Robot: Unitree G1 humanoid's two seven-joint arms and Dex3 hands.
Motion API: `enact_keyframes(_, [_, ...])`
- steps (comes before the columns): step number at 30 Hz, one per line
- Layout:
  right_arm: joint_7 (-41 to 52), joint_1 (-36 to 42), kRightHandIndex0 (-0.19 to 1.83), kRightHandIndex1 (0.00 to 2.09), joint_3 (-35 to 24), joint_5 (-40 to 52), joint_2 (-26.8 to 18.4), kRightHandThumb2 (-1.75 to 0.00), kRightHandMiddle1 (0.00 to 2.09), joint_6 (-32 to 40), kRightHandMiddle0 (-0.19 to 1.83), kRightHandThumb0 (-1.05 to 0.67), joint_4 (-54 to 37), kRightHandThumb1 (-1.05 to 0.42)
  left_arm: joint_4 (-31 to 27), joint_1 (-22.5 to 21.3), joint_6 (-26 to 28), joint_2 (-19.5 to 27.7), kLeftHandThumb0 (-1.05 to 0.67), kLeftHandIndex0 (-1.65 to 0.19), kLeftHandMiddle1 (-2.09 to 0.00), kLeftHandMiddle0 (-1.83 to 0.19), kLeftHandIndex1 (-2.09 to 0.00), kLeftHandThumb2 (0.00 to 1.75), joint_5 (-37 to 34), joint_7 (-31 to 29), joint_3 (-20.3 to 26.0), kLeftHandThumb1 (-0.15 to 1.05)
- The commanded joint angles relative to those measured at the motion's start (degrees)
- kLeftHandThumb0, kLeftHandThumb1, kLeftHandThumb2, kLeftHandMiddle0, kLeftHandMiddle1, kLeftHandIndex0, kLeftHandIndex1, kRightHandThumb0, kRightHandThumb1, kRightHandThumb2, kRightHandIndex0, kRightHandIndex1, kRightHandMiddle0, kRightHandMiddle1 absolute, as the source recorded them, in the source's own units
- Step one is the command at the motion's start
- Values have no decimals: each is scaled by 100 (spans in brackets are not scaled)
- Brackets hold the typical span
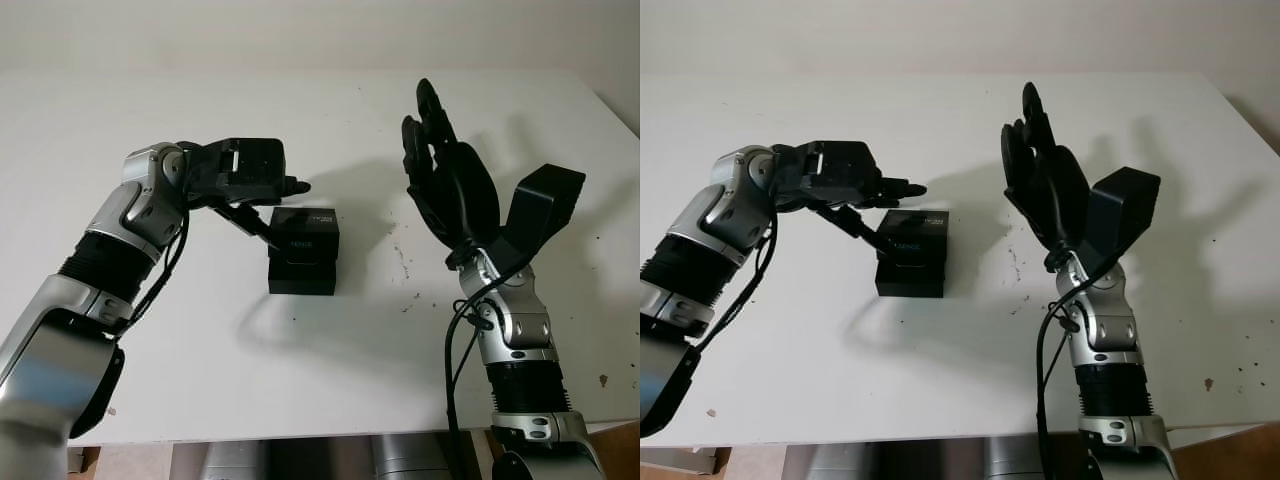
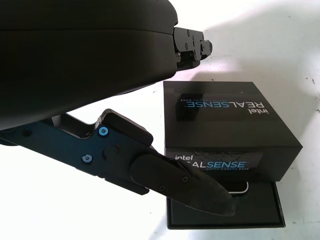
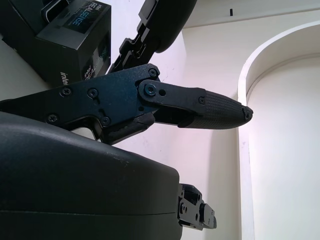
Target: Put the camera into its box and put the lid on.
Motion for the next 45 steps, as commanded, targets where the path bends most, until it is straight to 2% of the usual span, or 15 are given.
enact_keyframes(1, [7,6,-19,0,-23,2,-49,-56,0,12,-19,-72,-126,-105,-73,1,-101,-32,-75,0,-8,-7,-9,6,-6,64,-32,93])
enact_keyframes(10, [-33,26,-19,0,-35,-8,-68,-55,0,86,-19,-71,-200,-105,-52,-16,-273,-30,-77,-7,-11,-21,-11,6,117,71,-137,97])
enact_keyframes(19, [0,30,-19,0,-61,9,-83,-55,0,107,-19,-71,-212,-105,-168,10,-179,-55,-71,-10,-10,-28,-10,4,355,8,-281,91])
enact_keyframes(22, [15,33,-19,0,-65,6,-97,-55,0,107,-19,-71,-217,-105,-186,64,-325,-36,-69,-15,-12,-34,-12,5,362,91,-286,90])
enact_keyframes(25, [36,30,-19,0,-61,16,-106,-55,0,105,-19,-72,-226,-105,-206,135,-480,-16,-64,-28,-23,-43,-20,5,362,223,-270,90])
enact_keyframes(28, [30,30,-19,0,-62,29,-102,-55,0,122,-19,-72,-238,-105,-271,210,-550,-1,-57,-34,-61,-33,-31,5,370,334,-254,90])
enact_keyframes(31, [16,31,-19,0,-52,8,-108,-55,0,120,-19,-71,-237,-105,-338,306,-529,-9,-43,-41,-120,-28,-64,6,386,520,-222,93])
enact_keyframes(33, [14,34,-19,0,-44,-8,-116,-56,0,121,-19,-71,-243,-105,-388,340,-502,-7,-38,-38,-144,-31,-83,6,367,571,-200,96])
enact_keyframes(35, [17,33,-19,0,-53,13,-105,-55,0,128,-19,-71,-248,-105,-425,364,-535,4,-36,-36,-155,-38,-98,6,336,618,-172,101])
enact_keyframes(38, [10,34,-19,0,-53,15,-101,-55,0,135,-19,-71,-250,-105,-495,376,-496,9,-35,-32,-152,-39,-110,12,309,624,-139,104])
enact_keyframes(42, [-43,31,-19,0,-49,-1,-101,-55,0,234,-19,-71,-302,-105,-566,393,-316,-38,-37,-24,-179,-40,-175,34,167,588,-42,105])
enact_keyframes(45, [-73,28,-19,0,-55,5,-95,-53,0,292,-19,-71,-324,-105,-622,385,-184,-52,-37,-23,-190,-39,-196,42,128,557,-31,105])
